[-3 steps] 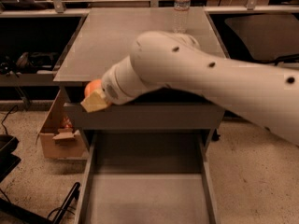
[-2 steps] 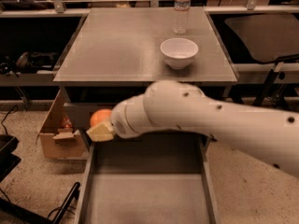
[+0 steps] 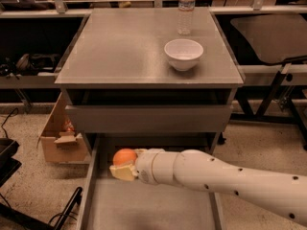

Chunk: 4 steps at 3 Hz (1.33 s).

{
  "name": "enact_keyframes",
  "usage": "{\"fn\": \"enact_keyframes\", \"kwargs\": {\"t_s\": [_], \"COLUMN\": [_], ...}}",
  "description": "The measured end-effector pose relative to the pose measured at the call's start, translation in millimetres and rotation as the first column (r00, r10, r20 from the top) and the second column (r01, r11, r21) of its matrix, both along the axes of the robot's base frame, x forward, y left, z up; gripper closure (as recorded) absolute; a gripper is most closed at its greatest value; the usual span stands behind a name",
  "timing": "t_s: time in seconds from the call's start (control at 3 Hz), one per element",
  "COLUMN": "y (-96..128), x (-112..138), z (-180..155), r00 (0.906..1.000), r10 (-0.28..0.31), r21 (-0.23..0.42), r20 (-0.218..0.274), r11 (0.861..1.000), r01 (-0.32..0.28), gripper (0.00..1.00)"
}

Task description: Place orange into middle drawer

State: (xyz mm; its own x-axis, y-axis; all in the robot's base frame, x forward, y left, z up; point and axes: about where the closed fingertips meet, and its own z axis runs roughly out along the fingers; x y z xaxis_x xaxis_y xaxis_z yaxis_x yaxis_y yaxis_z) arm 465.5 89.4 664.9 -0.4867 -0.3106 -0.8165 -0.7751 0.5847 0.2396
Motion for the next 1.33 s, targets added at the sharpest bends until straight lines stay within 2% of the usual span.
{"fn": "enact_keyframes", "kwargs": {"t_s": [0.33, 0.67, 1.0, 1.33], "y": [-7, -5, 2, 1], "x": [9, 9, 16, 28], "z": [-18, -21, -48, -89], "r00": [0.9985, 0.9986, 0.9959, 0.9921], "r10": [-0.051, -0.044, -0.017, 0.038], "r21": [0.048, 0.051, 0.098, 0.143], "r20": [-0.021, -0.028, -0.089, -0.120], "r11": [0.998, 0.998, 0.995, 0.990], "r01": [0.052, 0.045, 0.026, -0.021], "gripper": [1.00, 1.00, 1.00, 1.00]}}
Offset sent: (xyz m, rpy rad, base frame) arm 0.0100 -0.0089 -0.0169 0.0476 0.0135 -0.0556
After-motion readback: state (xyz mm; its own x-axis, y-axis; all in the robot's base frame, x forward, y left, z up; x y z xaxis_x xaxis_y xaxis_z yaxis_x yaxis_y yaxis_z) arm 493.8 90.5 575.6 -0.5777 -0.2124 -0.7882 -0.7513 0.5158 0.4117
